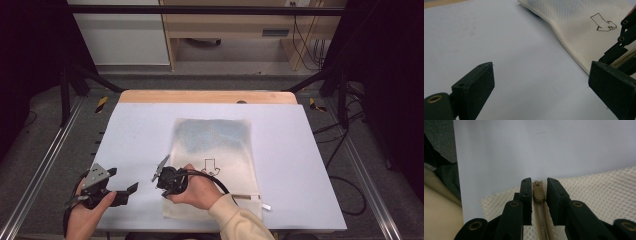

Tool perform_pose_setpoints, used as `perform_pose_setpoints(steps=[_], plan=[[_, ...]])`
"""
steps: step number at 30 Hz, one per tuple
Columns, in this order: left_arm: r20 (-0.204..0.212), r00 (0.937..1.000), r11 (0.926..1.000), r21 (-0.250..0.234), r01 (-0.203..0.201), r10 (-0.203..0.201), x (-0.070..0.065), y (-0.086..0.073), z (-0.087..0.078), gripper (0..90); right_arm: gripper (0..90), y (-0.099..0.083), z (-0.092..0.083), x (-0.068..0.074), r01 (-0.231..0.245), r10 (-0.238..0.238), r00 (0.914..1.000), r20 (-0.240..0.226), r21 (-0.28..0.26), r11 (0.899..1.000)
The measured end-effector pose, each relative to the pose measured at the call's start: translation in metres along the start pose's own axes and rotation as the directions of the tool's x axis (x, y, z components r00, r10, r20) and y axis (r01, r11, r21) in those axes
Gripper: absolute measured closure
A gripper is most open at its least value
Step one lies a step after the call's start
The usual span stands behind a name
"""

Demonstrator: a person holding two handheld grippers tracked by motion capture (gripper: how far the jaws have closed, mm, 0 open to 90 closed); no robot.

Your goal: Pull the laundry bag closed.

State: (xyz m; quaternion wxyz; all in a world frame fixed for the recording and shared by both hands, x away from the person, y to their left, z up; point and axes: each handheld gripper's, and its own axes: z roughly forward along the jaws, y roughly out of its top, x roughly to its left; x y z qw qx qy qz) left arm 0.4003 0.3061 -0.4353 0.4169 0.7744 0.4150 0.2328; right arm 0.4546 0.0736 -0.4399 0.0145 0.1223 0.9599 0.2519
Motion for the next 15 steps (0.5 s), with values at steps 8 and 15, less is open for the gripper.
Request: perform_pose_setpoints(steps=[8, 15], plan=[[0.033, 0.9993, 0.9999, -0.003, -0.015, 0.015, -0.008, 0.002, 0.000, 6.3, 81.7, -0.001, -0.004, -0.002, -0.001, 0.001, 0.9998, -0.020, -0.008, 1.000], [0.109, 0.9929, 0.9986, 0.018, -0.050, 0.048, -0.022, 0.004, 0.004, 7.9, 81.7, 0.001, -0.016, -0.003, 0.007, -0.008, 0.9997, -0.025, -0.036, 0.999]])
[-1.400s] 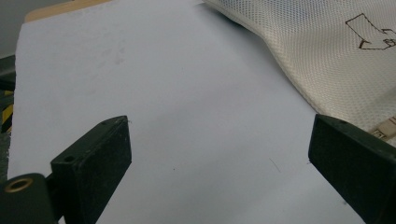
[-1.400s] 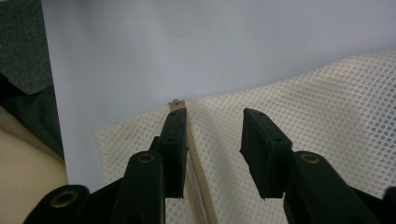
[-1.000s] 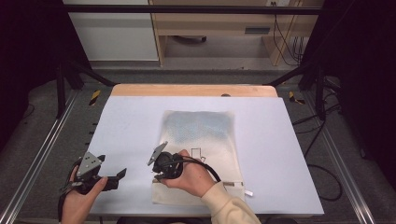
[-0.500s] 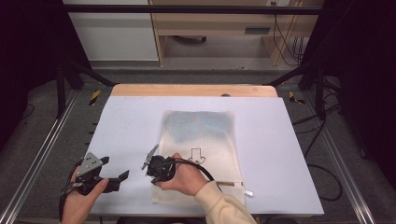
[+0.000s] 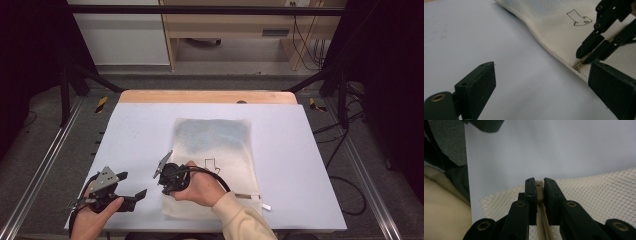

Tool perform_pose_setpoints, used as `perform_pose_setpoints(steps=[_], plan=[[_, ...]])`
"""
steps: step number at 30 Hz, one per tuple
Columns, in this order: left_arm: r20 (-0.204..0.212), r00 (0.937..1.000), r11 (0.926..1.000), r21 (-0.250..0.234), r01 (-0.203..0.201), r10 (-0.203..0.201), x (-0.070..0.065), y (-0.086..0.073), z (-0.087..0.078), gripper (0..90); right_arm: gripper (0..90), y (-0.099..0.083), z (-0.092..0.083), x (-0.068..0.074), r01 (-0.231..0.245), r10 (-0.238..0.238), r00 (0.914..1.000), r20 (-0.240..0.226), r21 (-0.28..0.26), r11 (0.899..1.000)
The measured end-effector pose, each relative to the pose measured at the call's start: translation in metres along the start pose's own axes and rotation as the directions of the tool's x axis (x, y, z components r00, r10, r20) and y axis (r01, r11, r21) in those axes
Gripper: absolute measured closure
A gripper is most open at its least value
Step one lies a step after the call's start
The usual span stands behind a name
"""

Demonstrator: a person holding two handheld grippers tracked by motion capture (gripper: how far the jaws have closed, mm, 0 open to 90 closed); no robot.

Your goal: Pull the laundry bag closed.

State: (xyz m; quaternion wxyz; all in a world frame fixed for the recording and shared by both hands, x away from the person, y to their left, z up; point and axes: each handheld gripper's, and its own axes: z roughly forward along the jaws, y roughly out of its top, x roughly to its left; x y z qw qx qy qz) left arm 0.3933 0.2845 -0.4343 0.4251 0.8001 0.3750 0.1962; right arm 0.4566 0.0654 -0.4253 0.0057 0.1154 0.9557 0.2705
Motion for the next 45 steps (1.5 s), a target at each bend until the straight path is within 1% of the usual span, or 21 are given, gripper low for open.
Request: perform_pose_setpoints(steps=[1, 4, 5, 6, 8, 11, 12, 13, 14, 17, 19, 20, 27, 30, 31, 32, 34, 36, 43, 44, 45], plan=[[0.000, 1.0000, 1.0000, 0.000, 0.000, 0.000, 0.000, 0.000, 0.000, 8.0, 81.7, 0.000, 0.000, 0.000, 0.000, 0.000, 1.0000, 0.000, 0.000, 1.000], [0.032, 0.9995, 1.0000, 0.007, -0.002, 0.002, -0.005, 0.000, 0.005, 9.1, 81.7, -0.001, -0.001, 0.000, 0.002, -0.002, 1.0000, -0.004, -0.010, 1.000], [0.035, 0.9993, 0.9998, 0.016, -0.014, 0.014, -0.006, 0.000, 0.006, 9.3, 81.7, 0.000, -0.001, 0.000, 0.001, -0.001, 1.0000, -0.002, -0.010, 1.000], [0.035, 0.9993, 0.9998, 0.016, -0.014, 0.014, -0.006, 0.000, 0.006, 9.8, 81.7, 0.000, -0.001, 0.000, 0.001, -0.001, 1.0000, -0.002, -0.010, 1.000], [0.062, 0.9981, 0.9998, 0.021, -0.006, 0.005, -0.008, -0.001, 0.010, 12.0, 81.7, -0.001, -0.002, 0.000, 0.002, -0.002, 1.0000, -0.005, -0.017, 1.000], [0.064, 0.9979, 0.9994, 0.033, -0.011, 0.008, -0.010, -0.002, 0.012, 12.4, 81.7, -0.001, -0.002, 0.000, 0.006, -0.006, 1.0000, -0.004, -0.020, 1.000], [0.080, 0.9968, 0.9993, 0.036, -0.007, 0.004, -0.011, -0.002, 0.015, 12.8, 81.7, -0.001, -0.003, 0.000, -0.001, 0.001, 1.0000, -0.005, -0.026, 1.000], [0.080, 0.9968, 0.9993, 0.036, -0.007, 0.004, -0.011, -0.002, 0.015, 13.5, 81.7, -0.001, -0.003, 0.000, -0.001, 0.001, 1.0000, -0.005, -0.026, 1.000], [0.094, 0.9956, 0.9993, 0.038, -0.006, 0.002, -0.013, -0.002, 0.017, 14.4, 81.7, -0.001, -0.004, -0.001, -0.004, 0.004, 1.0000, -0.009, -0.026, 1.000], [0.094, 0.9954, 0.9983, 0.053, -0.024, 0.018, -0.016, -0.001, 0.020, 15.2, 81.7, -0.001, -0.005, -0.001, -0.002, 0.002, 0.9999, -0.011, -0.029, 1.000], [0.116, 0.9928, 0.9968, 0.070, -0.037, 0.029, -0.021, -0.001, 0.024, 16.4, 81.7, -0.001, -0.006, 0.000, -0.006, 0.006, 1.0000, -0.006, -0.032, 0.999], [0.116, 0.9926, 0.9964, 0.073, -0.043, 0.034, -0.023, -0.001, 0.025, 16.5, 81.7, -0.001, -0.006, 0.000, -0.007, 0.007, 1.0000, -0.006, -0.033, 0.999], [0.146, 0.9887, 0.9947, 0.091, -0.047, 0.033, -0.031, 0.000, 0.036, 17.6, 81.7, -0.001, -0.007, 0.000, -0.005, 0.005, 0.9999, -0.011, -0.039, 0.999], [0.141, 0.9892, 0.9937, 0.099, -0.052, 0.038, -0.033, 0.001, 0.044, 18.7, 81.7, -0.002, -0.008, -0.001, -0.002, 0.001, 0.9999, -0.011, -0.042, 0.999], [0.158, 0.9874, 0.9951, 0.096, -0.025, 0.009, -0.031, 0.002, 0.048, 19.0, 81.7, -0.001, -0.009, 0.000, -0.006, 0.006, 0.9999, -0.009, -0.043, 0.999], [0.162, 0.9868, 0.9947, 0.101, -0.022, 0.005, -0.031, 0.002, 0.050, 19.5, 81.8, -0.001, -0.010, 0.000, -0.007, 0.006, 0.9999, -0.009, -0.044, 0.999], [0.157, 0.9876, 0.9936, 0.109, -0.028, 0.010, -0.030, 0.002, 0.053, 20.0, 81.8, -0.001, -0.010, -0.001, -0.002, 0.001, 1.0000, -0.010, -0.044, 0.999], [0.169, 0.9855, 0.9936, 0.112, -0.012, -0.007, -0.031, 0.001, 0.056, 20.1, 81.8, -0.001, -0.012, 0.000, 0.002, -0.003, 1.0000, -0.007, -0.054, 0.999], [0.190, 0.9817, 0.9943, 0.106, -0.011, -0.009, -0.032, 0.001, 0.055, 23.1, 81.8, -0.001, -0.016, 0.000, 0.005, -0.005, 1.0000, -0.001, -0.065, 0.998], [0.216, 0.9763, 0.9942, 0.107, -0.010, -0.014, -0.033, 0.001, 0.056, 24.1, 81.8, -0.001, -0.017, 0.000, 0.006, -0.006, 1.0000, -0.003, -0.068, 0.998], [0.221, 0.9751, 0.9940, 0.109, -0.013, -0.012, -0.034, 0.001, 0.057, 25.0, 81.8, -0.001, -0.018, 0.000, 0.004, -0.005, 1.0000, -0.004, -0.069, 0.998]])
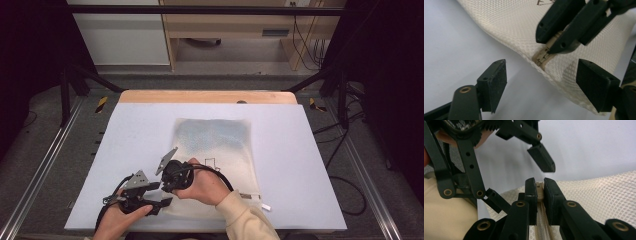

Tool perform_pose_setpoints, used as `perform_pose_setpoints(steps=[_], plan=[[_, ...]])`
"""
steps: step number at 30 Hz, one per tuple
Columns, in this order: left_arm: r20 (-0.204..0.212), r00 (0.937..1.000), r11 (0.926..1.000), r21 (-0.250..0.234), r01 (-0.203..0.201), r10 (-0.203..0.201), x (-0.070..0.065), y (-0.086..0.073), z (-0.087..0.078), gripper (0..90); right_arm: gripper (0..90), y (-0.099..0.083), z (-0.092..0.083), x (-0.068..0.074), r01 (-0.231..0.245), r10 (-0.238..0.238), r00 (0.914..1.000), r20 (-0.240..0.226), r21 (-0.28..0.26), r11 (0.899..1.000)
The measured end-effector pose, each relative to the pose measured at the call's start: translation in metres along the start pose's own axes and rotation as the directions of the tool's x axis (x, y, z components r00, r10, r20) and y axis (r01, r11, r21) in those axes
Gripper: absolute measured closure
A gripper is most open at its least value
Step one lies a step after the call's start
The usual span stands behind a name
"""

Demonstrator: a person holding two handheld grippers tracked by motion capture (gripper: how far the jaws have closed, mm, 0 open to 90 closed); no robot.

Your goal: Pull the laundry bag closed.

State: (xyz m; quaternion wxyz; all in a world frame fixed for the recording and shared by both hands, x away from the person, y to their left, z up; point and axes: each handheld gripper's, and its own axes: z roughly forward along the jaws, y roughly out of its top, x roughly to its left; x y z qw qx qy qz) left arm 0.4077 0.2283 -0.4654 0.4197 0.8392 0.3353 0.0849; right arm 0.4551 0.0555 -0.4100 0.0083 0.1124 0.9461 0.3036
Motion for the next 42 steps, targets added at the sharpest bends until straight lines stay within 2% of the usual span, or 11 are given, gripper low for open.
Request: perform_pose_setpoints(steps=[3, 5, 10, 11, 12, 13, 18, 21, 29, 34, 42], plan=[[0.020, 0.9997, 0.9997, 0.017, -0.016, 0.016, -0.002, 0.000, 0.002, 27.6, 81.8, 0.000, -0.002, -0.001, 0.000, 0.000, 1.0000, -0.003, -0.009, 1.000], [0.045, 0.9989, 0.9996, 0.025, -0.013, 0.012, -0.002, 0.000, 0.003, 30.6, 81.8, 0.000, -0.002, -0.001, 0.001, -0.001, 1.0000, -0.003, -0.014, 1.000], [0.071, 0.9975, 0.9997, 0.023, -0.004, 0.002, 0.000, 0.001, 0.006, 34.0, 81.8, 0.000, -0.004, -0.001, 0.009, -0.010, 1.0000, -0.002, -0.019, 1.000], [0.094, 0.9956, 0.9999, 0.012, 0.005, -0.006, 0.002, 0.002, 0.006, 35.4, 81.8, 0.000, -0.005, -0.002, 0.010, -0.010, 0.9999, 0.001, -0.017, 1.000], [0.094, 0.9956, 0.9999, 0.012, 0.005, -0.006, 0.002, 0.002, 0.006, 36.4, 81.8, 0.000, -0.005, -0.002, 0.010, -0.010, 0.9999, 0.001, -0.017, 1.000], [0.129, 0.9912, 0.9995, -0.009, 0.031, -0.030, 0.004, 0.002, 0.007, 37.4, 81.8, 0.001, -0.005, -0.002, 0.009, -0.008, 1.0000, 0.003, -0.017, 1.000], [0.153, 0.9881, 0.9997, -0.011, 0.021, -0.019, 0.005, 0.003, 0.010, 39.4, 81.8, 0.000, -0.005, -0.002, 0.007, -0.007, 1.0000, 0.000, -0.020, 1.000], [0.177, 0.9835, 0.9992, -0.014, 0.038, -0.035, 0.007, 0.003, 0.013, 40.2, 81.8, 0.000, -0.005, -0.002, 0.001, -0.002, 1.0000, -0.005, -0.024, 1.000], [0.208, 0.9761, 0.9978, -0.012, 0.065, -0.061, 0.009, 0.004, 0.021, 42.2, 81.9, 0.000, -0.006, -0.003, 0.002, -0.002, 1.0000, -0.007, -0.027, 1.000], [0.216, 0.9743, 0.9978, -0.005, 0.066, -0.063, 0.009, 0.004, 0.022, 43.6, 81.8, 0.001, -0.006, -0.002, -0.004, 0.004, 1.0000, -0.007, -0.029, 1.000], [0.217, 0.9735, 0.9973, -0.005, 0.074, -0.071, 0.011, 0.004, 0.024, 52.4, 81.8, 0.000, -0.006, -0.003, 0.000, 0.000, 0.9999, -0.011, -0.030, 1.000]])
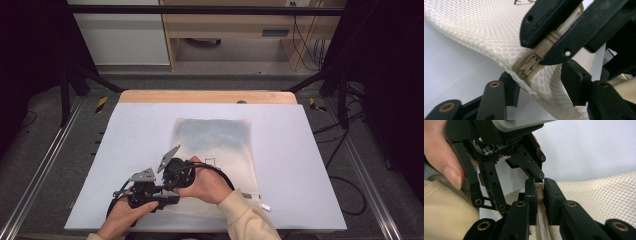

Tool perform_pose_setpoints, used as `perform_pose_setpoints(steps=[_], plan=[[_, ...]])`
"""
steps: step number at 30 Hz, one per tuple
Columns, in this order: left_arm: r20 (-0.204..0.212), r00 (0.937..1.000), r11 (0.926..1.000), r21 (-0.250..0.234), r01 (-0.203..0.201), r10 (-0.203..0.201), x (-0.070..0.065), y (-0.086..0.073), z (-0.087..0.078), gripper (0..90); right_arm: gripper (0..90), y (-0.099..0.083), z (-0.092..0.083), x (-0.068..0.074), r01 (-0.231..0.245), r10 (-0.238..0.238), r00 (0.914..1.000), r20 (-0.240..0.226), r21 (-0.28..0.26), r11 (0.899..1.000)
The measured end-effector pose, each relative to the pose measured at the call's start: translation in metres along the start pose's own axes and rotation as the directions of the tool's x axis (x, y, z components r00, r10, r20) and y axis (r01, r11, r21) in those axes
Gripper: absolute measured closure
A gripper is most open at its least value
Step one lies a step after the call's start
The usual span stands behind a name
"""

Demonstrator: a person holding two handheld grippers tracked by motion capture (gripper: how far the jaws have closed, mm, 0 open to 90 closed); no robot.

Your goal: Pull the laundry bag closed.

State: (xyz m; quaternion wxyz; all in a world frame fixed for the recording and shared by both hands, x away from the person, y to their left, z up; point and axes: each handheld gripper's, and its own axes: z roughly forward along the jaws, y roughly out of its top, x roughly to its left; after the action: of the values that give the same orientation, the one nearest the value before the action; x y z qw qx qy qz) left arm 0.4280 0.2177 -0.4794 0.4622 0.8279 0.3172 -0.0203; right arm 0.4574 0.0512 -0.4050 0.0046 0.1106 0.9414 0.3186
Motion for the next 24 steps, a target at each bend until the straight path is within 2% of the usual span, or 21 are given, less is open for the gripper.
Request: perform_pose_setpoints(steps=[9, 18, 24], plan=[[0.010, 1.0000, 1.0000, 0.005, 0.001, -0.001, 0.0022, 0.0002, 0.0012, 58.7, 81.8, -0.0003, 0.0000, 0.0004, -0.002, 0.002, 1.0000, 0.006, 0.001, 1.000], [0.005, 1.0000, 0.9999, 0.016, 0.000, 0.000, 0.0034, 0.0007, 0.0032, 71.3, 81.8, -0.0006, 0.0000, 0.0006, 0.005, -0.005, 1.0000, 0.006, 0.006, 1.000], [0.000, 1.0000, 0.9999, 0.011, -0.004, 0.004, 0.0034, 0.0017, 0.0024, 75.8, 81.8, -0.0013, -0.0011, 0.0002, 0.009, -0.010, 0.9999, 0.009, 0.003, 1.000]])
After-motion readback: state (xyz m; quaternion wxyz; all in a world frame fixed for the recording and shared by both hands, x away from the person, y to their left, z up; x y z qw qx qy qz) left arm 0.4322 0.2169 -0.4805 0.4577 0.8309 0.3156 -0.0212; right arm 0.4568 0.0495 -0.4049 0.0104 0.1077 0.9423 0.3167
